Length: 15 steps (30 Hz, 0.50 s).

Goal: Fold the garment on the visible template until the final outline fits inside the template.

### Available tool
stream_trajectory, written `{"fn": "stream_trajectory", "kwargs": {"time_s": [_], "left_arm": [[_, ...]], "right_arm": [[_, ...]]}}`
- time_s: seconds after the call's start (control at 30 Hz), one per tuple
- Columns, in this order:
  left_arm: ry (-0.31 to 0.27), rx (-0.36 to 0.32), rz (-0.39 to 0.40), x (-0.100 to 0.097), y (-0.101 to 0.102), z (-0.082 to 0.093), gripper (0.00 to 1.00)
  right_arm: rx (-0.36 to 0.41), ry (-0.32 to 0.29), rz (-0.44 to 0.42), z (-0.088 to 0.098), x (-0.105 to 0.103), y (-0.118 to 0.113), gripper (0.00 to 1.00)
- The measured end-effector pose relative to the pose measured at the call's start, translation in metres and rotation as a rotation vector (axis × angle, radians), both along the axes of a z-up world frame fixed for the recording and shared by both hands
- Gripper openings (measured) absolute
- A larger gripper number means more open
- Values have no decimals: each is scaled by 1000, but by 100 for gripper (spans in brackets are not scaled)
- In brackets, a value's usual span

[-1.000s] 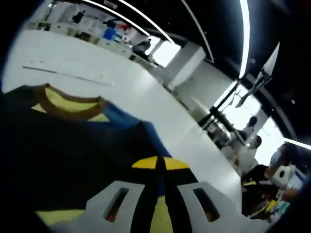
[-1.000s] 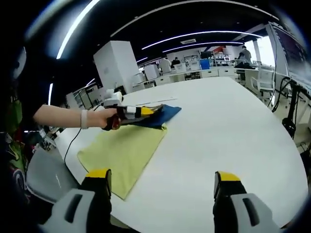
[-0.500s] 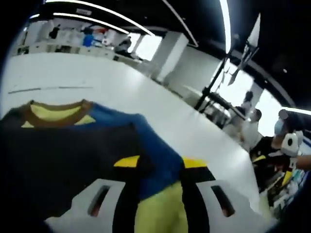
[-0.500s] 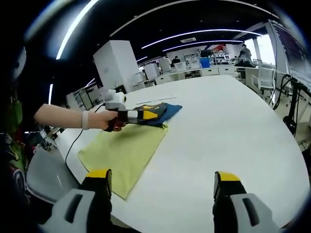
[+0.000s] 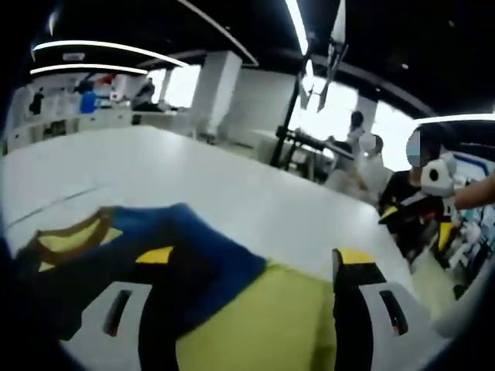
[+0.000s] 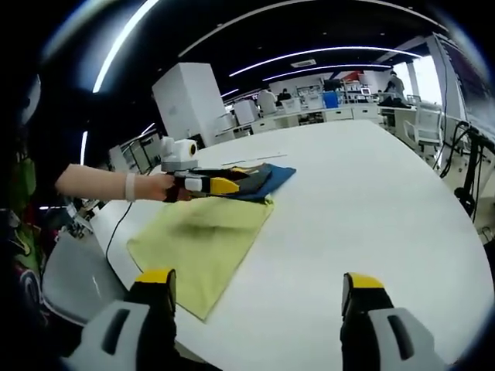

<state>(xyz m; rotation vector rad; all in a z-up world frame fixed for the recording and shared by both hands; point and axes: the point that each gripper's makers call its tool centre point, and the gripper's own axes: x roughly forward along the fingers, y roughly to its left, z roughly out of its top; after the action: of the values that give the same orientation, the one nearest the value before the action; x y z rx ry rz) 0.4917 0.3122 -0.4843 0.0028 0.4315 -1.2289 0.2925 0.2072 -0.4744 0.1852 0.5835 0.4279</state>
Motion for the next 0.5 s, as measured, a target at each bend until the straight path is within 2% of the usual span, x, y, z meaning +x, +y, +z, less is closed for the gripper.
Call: {"fn": "stream_trajectory", "kwargs": {"time_s": [0.13,0.33,0.5], "left_arm": [[-8,7,-14,-4,9,6,85],[-12,20,6,-6,24,11,83],[-22,32,19,-14,55,13,82]], "right_arm": [[-2,-4,12,1,3,4,90],[-4,-13,25,4,7,9,91],[-8,-18,44,5,11,13,91]]}}
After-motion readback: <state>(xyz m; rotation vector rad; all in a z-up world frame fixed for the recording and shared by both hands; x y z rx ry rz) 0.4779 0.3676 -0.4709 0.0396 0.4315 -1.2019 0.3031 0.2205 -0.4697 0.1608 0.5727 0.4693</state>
